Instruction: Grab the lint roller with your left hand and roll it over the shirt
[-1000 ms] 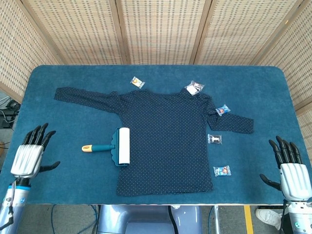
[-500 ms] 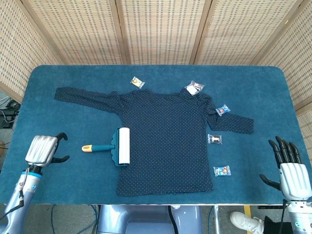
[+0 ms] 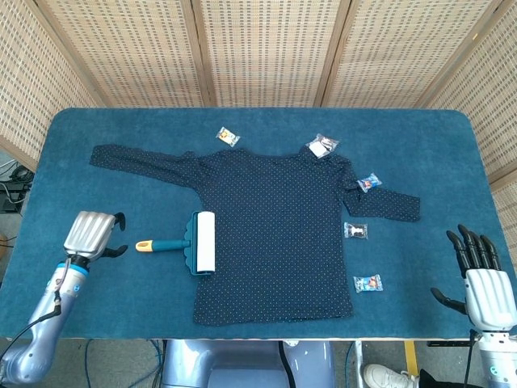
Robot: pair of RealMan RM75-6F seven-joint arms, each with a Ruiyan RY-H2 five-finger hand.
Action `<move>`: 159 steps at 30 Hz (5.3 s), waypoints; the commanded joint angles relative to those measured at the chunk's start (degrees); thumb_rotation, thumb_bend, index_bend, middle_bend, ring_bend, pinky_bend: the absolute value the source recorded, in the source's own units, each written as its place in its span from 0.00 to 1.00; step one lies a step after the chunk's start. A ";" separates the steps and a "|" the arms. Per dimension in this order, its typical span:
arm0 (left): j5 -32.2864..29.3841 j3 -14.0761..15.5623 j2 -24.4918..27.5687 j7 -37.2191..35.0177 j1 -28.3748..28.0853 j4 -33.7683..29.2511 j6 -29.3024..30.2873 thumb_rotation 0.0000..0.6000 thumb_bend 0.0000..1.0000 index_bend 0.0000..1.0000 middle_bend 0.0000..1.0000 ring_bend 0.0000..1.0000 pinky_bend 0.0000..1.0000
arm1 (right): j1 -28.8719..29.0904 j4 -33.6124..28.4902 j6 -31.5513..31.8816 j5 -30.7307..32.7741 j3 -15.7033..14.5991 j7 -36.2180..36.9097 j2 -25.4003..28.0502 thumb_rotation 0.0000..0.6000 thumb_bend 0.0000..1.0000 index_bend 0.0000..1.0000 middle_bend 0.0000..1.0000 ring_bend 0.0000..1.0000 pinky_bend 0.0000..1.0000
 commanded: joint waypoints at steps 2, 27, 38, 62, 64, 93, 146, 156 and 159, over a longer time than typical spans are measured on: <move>-2.88 0.21 -1.99 2.06 -1.86 1.18 -0.91 1.00 0.24 0.41 0.89 0.81 0.76 | 0.06 0.24 -0.20 0.18 0.05 0.50 0.01 1.00 0.09 0.00 0.00 0.00 0.00; -13.37 2.35 -11.67 8.95 -9.23 8.73 -2.18 1.00 0.24 0.42 0.89 0.81 0.76 | 0.31 0.53 -1.30 0.55 -0.23 1.57 0.17 1.00 0.09 0.00 0.00 0.00 0.00; -17.17 2.81 -15.65 10.17 -12.00 12.23 -3.17 1.00 0.24 0.42 0.89 0.81 0.76 | 0.75 1.09 -2.26 0.75 -0.36 1.25 -0.24 1.00 0.09 0.00 0.00 0.00 0.00; -19.29 5.44 -22.27 12.62 -15.65 17.76 -1.08 1.00 0.67 0.77 0.89 0.81 0.76 | 0.86 1.50 -2.30 0.78 -0.39 2.69 -0.35 1.00 0.09 0.00 0.00 0.00 0.00; -19.04 5.73 -22.71 13.02 -15.73 17.90 -0.53 1.00 0.77 0.85 0.89 0.81 0.76 | 0.85 1.57 -2.22 0.68 -0.42 2.93 -0.35 1.00 0.09 0.00 0.00 0.00 0.00; -11.73 8.17 -9.65 19.63 -21.04 11.69 -2.83 1.00 0.88 0.90 0.89 0.81 0.74 | 0.93 2.40 -2.60 1.76 0.03 4.59 -0.29 1.00 0.09 0.00 0.00 0.00 0.00; -58.48 9.03 -25.31 39.95 -58.18 23.73 -14.28 1.00 0.89 0.90 0.89 0.81 0.73 | 2.28 6.53 -7.55 6.24 1.20 9.81 -0.90 1.00 0.09 0.00 0.00 0.00 0.00; -63.23 8.58 -28.26 41.81 -62.21 26.40 -14.52 1.00 0.89 0.90 0.89 0.81 0.73 | 2.28 7.07 -7.65 6.11 1.16 10.96 -0.80 1.00 0.09 0.00 0.00 0.00 0.00; -63.40 9.31 -27.56 41.85 -62.18 25.36 -13.94 1.00 0.89 0.90 0.89 0.81 0.73 | 2.26 7.20 -7.87 6.29 1.11 11.14 -0.82 1.00 0.09 0.00 0.00 0.00 0.00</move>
